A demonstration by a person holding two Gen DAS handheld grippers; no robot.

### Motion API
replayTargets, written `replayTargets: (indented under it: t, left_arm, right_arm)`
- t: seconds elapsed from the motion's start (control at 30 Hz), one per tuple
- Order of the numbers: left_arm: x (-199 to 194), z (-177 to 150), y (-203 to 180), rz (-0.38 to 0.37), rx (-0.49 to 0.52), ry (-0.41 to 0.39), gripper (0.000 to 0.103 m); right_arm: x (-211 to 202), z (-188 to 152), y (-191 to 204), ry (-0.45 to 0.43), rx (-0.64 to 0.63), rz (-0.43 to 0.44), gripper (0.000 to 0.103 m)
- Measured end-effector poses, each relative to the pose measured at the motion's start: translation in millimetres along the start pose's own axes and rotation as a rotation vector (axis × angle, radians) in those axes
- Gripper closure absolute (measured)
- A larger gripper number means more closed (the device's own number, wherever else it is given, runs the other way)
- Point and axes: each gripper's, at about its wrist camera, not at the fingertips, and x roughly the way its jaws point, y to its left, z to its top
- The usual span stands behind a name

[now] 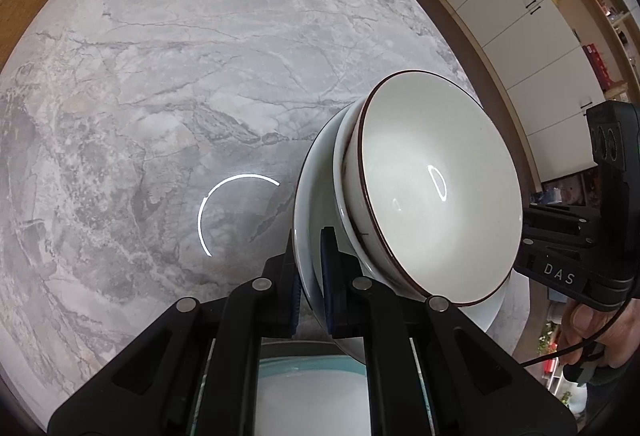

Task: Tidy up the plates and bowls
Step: 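Close the left gripper on the plate rim while the right gripper grips it, then lift the white plates with bowls using both grippers and lower onto the teal plates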

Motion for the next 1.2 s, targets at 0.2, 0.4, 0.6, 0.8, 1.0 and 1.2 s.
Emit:
replayTargets:
  t: [0.2,0.4,0.6,0.8,1.0,1.2]
  left_arm:
    - [-34,-12,2,0.011,-0.014,-0.038,0.097]
    - [-73,-28,3,0.026,-0.035,-0.082,0.096]
    - [-105,-54,12,0.042,-0.059,-0.116,0.096]
    - [-125,-88,21,0.06,-0.09,-0.127,0.096]
    - [-129,-123,35,0.065,-0.126,-0.12,0.096]
    - [-127,-154,45,0.069,-0.16,-0.114,0.097]
  right_arm:
    - [-22,-4,15,-0.031,-0.034,0.008,0.092]
    - [-44,-15,39,-0.059,-0.082,0.014,0.091]
    - [-58,-33,64,-0.072,-0.124,0.023,0.091]
    - [-56,-56,83,-0.063,-0.147,0.041,0.091]
    - [-47,-77,99,-0.044,-0.17,0.046,0.091]
    - [-36,-99,110,-0.019,-0.182,0.047,0.091]
